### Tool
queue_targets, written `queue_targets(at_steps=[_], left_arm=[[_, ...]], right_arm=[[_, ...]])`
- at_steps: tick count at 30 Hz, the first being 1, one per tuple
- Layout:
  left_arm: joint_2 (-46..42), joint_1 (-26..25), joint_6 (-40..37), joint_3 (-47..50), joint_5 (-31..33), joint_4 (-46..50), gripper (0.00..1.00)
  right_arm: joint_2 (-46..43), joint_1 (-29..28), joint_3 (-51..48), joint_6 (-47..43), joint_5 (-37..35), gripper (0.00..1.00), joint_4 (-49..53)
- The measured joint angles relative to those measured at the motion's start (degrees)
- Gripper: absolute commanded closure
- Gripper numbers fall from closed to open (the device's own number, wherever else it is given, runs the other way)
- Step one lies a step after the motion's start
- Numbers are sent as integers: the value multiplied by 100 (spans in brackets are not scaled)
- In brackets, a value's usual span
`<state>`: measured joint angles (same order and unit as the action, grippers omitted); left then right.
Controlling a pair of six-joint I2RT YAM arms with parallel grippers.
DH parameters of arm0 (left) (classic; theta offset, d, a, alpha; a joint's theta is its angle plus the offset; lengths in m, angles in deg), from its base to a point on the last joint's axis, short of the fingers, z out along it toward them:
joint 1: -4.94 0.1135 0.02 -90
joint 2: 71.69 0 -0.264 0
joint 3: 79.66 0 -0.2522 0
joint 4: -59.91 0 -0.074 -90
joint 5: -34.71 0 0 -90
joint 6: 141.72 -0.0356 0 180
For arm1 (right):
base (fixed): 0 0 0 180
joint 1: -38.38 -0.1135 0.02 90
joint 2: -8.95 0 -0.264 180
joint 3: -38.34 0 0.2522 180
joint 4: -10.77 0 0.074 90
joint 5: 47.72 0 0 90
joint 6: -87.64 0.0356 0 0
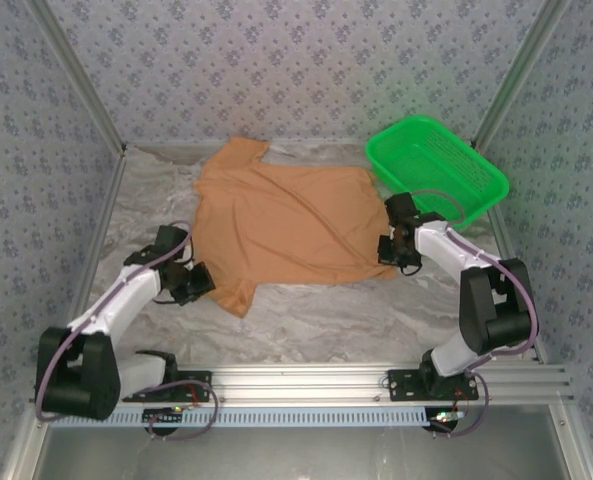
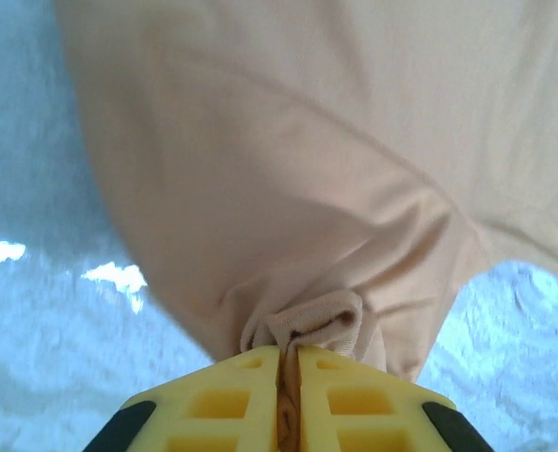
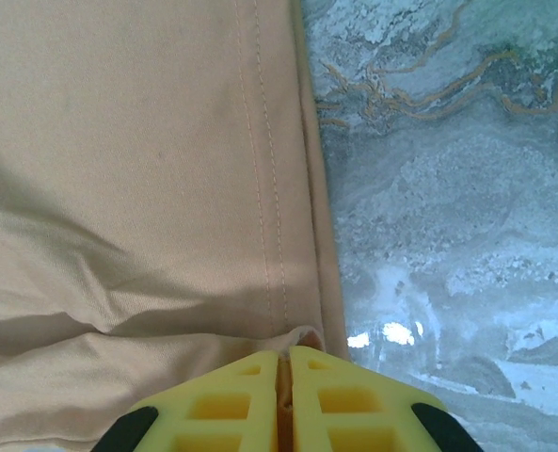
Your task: Fold the inside-out t-shirt
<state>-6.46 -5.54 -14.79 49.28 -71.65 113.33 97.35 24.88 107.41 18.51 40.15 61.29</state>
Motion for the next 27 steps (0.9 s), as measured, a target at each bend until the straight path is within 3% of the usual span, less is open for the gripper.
queue_targets(at_steps=[5,11,17,22,27], left_arm=[[-809,-428,601,133,72,627,82],[-920,-732,1169,498,295,890,52],[-1344,-920,1311,435,992,1097,47],[-1399,-1969,1200,-55,1676,1034,46],[-634,-3309,942,-367,2149,706,46]], right_arm=[[-4,13,0,-22,0,88,48],[-4,13,-48,-44,2,88,50],[-4,13,-48,-85,2,88,55],[-39,13,-48,-85,2,88,94],[-212,13,-74,-85,0,88,140]])
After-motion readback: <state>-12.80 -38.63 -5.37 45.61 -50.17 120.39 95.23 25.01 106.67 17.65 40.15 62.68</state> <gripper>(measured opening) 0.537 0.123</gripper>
